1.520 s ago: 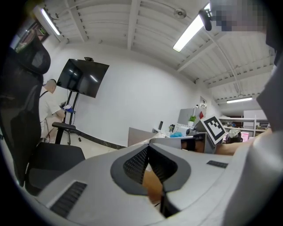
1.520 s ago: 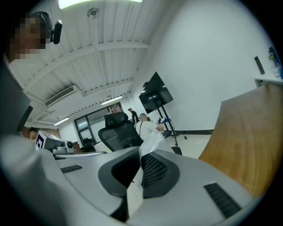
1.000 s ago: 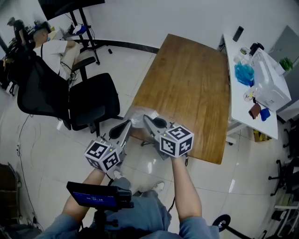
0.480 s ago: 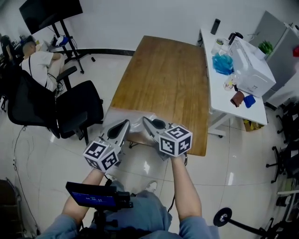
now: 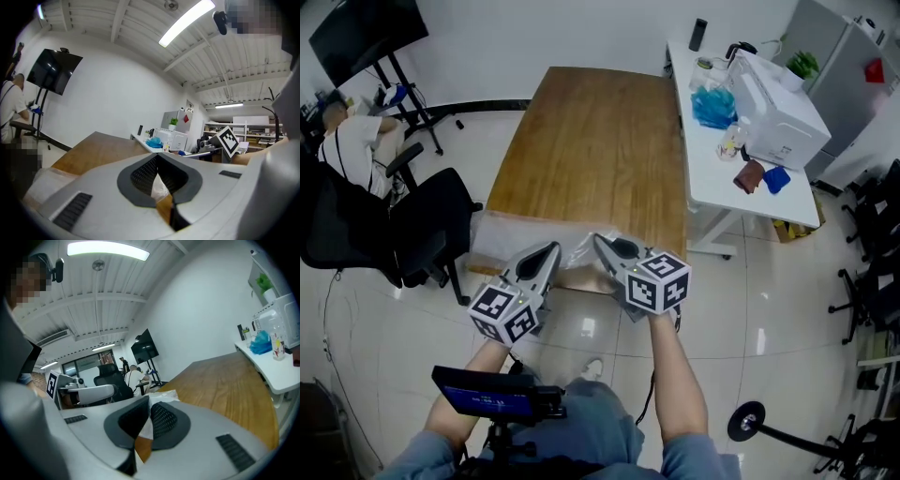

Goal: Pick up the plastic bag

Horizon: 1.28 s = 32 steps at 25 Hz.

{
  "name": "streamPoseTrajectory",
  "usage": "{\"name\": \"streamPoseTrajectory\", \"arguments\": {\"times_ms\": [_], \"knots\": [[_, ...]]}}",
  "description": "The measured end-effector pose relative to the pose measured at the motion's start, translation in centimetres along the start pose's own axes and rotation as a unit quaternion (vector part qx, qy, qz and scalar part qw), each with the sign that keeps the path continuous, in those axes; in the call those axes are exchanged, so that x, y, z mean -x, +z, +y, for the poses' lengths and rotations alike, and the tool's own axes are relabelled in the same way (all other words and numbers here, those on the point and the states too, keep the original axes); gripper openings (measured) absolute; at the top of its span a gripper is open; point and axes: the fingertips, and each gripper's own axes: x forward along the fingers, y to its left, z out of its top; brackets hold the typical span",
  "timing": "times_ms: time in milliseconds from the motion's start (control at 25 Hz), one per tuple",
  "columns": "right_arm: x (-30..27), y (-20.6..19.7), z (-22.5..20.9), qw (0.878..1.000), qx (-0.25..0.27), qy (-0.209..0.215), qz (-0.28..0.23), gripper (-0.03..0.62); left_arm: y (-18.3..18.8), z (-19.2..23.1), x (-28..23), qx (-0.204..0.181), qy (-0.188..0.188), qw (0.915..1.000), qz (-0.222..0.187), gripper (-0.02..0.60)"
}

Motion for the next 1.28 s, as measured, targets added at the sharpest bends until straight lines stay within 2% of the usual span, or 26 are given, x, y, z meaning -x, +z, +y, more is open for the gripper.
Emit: {"name": "streamPoseTrajectory", "arguments": {"times_ms": [440, 720, 920, 1000, 1120, 1280], "knots": [[6.6, -1.5, -6.8, 0.999, -0.013, -0.047, 0.009, 0.005, -2.1, -4.7, -5.4, -0.004, -0.038, 0.9990, 0.023, 0.018], [9.0, -3.2, -10.1, 0.997, -0.020, -0.067, 0.030, 0.005, -3.2, -6.7, -8.1, -0.005, -0.058, 0.9976, 0.038, 0.018], [9.7, -5.0, -11.5, 0.995, -0.001, -0.089, 0.051, 0.005, -3.7, -7.5, -8.9, -0.010, -0.062, 0.9970, 0.044, 0.018], [9.7, -5.7, -11.9, 0.993, 0.009, -0.103, 0.062, 0.031, -3.9, -7.6, -8.9, -0.011, -0.062, 0.9969, 0.046, 0.018], [9.6, -6.9, -12.3, 0.989, 0.025, -0.119, 0.081, 0.032, -4.1, -7.7, -8.9, -0.008, -0.061, 0.9969, 0.049, 0.018], [9.7, -7.1, -13.2, 0.985, 0.034, -0.149, 0.075, 0.034, -4.3, -7.5, -8.9, -0.011, -0.058, 0.9969, 0.052, 0.018]]}}
